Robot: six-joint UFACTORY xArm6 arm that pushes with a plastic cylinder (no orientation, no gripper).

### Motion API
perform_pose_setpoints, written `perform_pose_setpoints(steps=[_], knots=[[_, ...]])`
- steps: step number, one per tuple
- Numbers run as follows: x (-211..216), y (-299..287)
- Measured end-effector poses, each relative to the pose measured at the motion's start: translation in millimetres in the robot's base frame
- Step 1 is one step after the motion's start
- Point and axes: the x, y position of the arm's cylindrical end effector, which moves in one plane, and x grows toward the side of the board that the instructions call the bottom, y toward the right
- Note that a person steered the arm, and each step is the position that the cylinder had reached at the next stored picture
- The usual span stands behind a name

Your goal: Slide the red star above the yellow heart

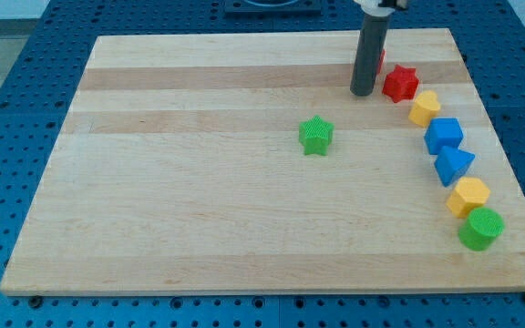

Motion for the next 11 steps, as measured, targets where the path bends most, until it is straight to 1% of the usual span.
perform_pose_setpoints(steps=[2,3,6,8,11], knots=[[1,19],[-8,23],[-15,26],[-31,25],[-32,40]])
